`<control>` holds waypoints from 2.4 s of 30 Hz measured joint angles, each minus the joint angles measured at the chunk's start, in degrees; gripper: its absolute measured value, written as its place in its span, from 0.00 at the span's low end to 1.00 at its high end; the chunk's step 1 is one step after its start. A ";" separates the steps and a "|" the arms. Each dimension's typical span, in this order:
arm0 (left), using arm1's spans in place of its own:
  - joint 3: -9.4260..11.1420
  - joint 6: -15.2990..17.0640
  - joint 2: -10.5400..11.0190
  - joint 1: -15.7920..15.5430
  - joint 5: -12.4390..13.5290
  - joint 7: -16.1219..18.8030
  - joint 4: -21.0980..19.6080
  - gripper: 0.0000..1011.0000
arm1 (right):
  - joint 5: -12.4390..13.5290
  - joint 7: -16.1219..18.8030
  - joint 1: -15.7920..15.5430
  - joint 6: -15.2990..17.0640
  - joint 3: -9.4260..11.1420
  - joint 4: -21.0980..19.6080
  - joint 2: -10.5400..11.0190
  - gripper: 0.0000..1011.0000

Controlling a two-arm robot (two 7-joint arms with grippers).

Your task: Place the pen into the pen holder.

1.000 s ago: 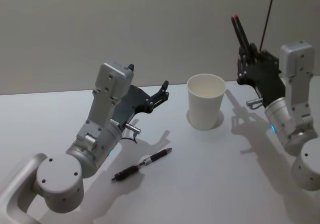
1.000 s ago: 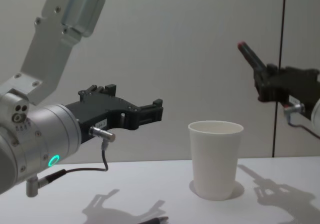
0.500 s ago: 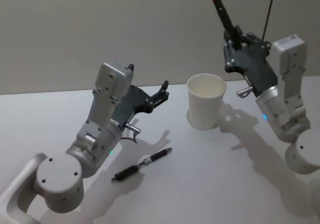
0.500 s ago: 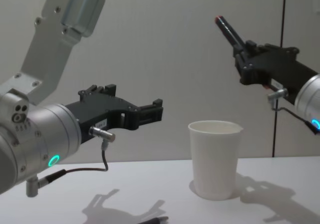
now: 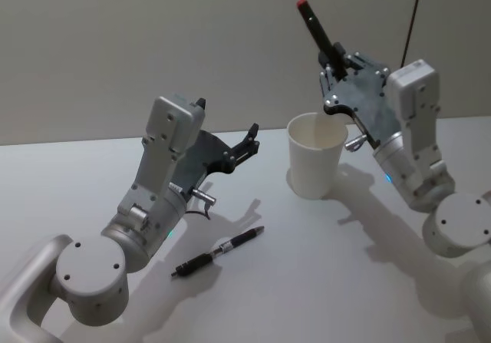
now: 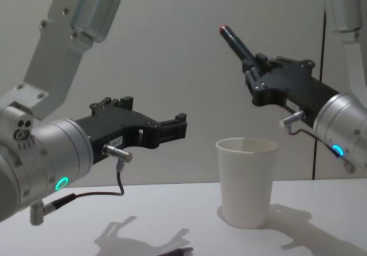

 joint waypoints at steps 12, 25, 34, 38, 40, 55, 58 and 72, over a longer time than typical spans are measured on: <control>0.00 0.00 0.00 0.00 0.00 0.00 0.00 0.99 | -1.51 0.68 2.63 -4.10 -0.71 6.15 -1.11 0.18; 0.00 0.00 0.00 0.00 0.00 0.00 0.00 0.99 | -2.20 1.07 4.76 -8.17 -1.22 11.75 -2.00 0.18; 0.00 0.00 0.00 0.00 0.00 0.00 0.00 0.99 | -2.30 1.21 5.45 -9.81 -1.56 14.32 -2.38 0.18; 0.00 0.00 0.00 0.00 0.00 0.00 0.00 0.99 | -2.31 1.21 5.56 -10.21 -1.68 14.94 -2.48 0.18; 0.00 0.00 0.00 0.00 0.00 0.00 0.00 0.99 | -2.31 1.21 5.62 -10.33 -1.71 15.12 -2.51 0.18; 0.00 0.00 0.00 0.00 0.00 0.00 0.00 0.99 | -2.31 1.19 5.82 -10.97 -1.88 16.22 -2.67 0.59; 0.00 0.00 0.00 0.00 0.00 0.00 0.00 0.99 | -2.30 1.19 5.83 -11.03 -1.90 16.32 -2.68 0.69; 0.00 0.00 0.00 0.00 0.00 0.00 0.00 0.99 | -0.95 2.03 4.89 -9.63 -1.51 14.02 -2.15 0.99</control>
